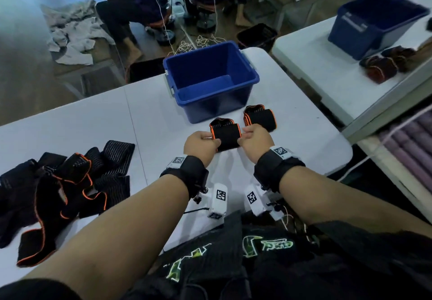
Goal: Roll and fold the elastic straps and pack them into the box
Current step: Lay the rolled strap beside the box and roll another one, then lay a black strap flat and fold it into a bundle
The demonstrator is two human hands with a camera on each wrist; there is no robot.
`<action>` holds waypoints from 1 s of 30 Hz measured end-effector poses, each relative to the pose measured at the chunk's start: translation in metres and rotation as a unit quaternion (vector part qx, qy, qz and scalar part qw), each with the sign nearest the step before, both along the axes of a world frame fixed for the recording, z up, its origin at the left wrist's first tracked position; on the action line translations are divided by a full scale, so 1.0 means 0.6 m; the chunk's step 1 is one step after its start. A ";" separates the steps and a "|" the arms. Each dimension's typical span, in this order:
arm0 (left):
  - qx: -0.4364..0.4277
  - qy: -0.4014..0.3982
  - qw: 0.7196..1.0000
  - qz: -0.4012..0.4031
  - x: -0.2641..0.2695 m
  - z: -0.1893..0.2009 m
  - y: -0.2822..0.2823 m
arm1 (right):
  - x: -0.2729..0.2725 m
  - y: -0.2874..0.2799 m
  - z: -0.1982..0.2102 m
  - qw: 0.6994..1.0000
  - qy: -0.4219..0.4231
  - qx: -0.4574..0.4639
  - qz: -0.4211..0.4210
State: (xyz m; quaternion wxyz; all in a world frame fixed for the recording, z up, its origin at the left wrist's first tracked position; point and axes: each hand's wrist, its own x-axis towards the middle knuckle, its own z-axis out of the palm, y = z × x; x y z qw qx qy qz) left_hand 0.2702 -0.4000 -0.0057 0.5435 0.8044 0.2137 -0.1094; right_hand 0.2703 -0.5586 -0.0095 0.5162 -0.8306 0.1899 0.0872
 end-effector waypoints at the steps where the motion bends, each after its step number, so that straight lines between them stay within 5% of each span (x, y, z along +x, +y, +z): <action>1: -0.010 -0.004 1.000 0.003 0.000 0.000 -0.005 | 0.002 -0.007 0.002 1.000 -0.002 0.003 0.002; 8: -0.046 -0.022 0.999 0.009 -0.008 -0.013 -0.014 | 0.002 -0.025 -0.002 1.000 -0.009 -0.024 0.014; 13: 0.026 -0.015 1.000 0.000 -0.028 -0.025 0.022 | -0.004 -0.002 -0.002 0.997 -0.025 -0.065 0.030; 23: 0.174 -0.029 0.980 0.089 -0.130 -0.008 0.177 | -0.012 0.178 -0.020 0.941 0.026 -0.119 0.315; 27: 0.329 -0.009 0.937 0.117 -0.190 -0.001 0.259 | -0.026 0.253 -0.020 0.907 0.016 -0.122 0.404; 30: 0.391 0.083 0.909 0.119 -0.235 -0.008 0.294 | -0.037 0.296 -0.020 0.884 0.005 -0.126 0.450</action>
